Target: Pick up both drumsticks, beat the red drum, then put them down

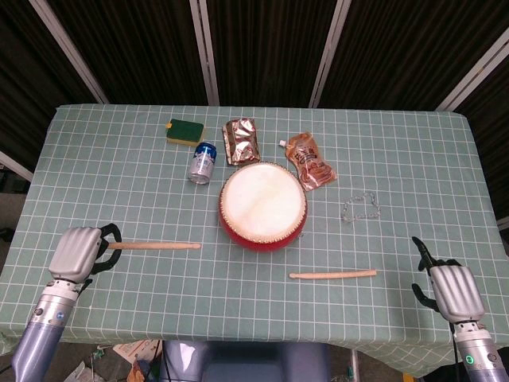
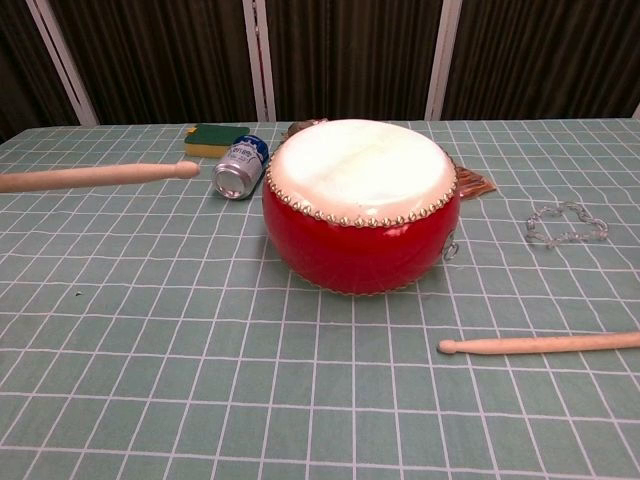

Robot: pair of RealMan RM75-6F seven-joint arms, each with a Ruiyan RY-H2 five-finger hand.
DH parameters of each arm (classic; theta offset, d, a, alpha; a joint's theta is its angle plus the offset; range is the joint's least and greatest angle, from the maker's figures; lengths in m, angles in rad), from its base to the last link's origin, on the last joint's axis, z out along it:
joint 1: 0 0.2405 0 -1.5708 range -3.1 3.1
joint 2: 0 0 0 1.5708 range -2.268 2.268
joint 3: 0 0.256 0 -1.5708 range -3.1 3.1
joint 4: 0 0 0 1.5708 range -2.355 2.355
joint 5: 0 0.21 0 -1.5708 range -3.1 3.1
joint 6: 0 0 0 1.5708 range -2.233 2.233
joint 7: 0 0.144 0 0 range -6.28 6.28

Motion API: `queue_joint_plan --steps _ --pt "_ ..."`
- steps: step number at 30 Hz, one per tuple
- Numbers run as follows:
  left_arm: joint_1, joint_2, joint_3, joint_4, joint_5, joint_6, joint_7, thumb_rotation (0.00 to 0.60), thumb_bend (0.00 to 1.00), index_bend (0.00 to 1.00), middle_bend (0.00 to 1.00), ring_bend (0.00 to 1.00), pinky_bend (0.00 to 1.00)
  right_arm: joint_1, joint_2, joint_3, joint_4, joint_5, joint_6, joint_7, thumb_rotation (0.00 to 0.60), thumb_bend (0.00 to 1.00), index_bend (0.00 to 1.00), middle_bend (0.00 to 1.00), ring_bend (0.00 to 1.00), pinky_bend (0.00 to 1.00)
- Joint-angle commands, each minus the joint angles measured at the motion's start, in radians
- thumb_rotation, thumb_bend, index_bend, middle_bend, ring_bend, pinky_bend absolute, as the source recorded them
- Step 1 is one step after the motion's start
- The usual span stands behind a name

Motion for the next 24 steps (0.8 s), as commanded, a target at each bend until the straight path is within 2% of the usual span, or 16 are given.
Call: queue_joint_plan --steps 1,3,5,16,24 --pt "0.019 0.025 0.002 -0.014 0.019 0.007 -0.045 0.6 0.56 0.79 1.0 1.0 1.0 0.033 -0.013 -0.001 -0.027 0.012 -0.058 -0.064 0.6 0.35 0.35 1.0 1.0 1.0" --pt "0.021 0.03 -0.002 -0.012 0.02 0.003 -0.057 0.6 0.56 0.79 1.0 1.0 1.0 0.051 -0.022 0.002 -0.045 0.027 -0.087 -0.105 0.6 0.35 0.42 1.0 1.0 1.0" --pt "0.021 0.032 -0.005 -0.011 0.021 -0.002 -0.064 0.6 0.56 0.79 1.0 1.0 1.0 0.07 -0.036 0.006 -0.062 0.04 -0.116 -0.151 0.6 0.35 0.43 1.0 1.0 1.0" --pt "0.026 0.036 -0.009 0.0 0.024 -0.021 -0.07 0.6 0.56 0.79 1.0 1.0 1.0 0.136 -0.141 0.018 -0.117 0.128 -0.19 -0.354 0.6 0.35 0.43 1.0 1.0 1.0" --pt "0.03 0.036 -0.015 0.003 0.024 -0.028 -0.071 0.6 0.56 0.79 1.0 1.0 1.0 0.164 -0.249 0.028 -0.089 0.192 -0.192 -0.461 0.6 0.35 0.43 1.0 1.0 1.0"
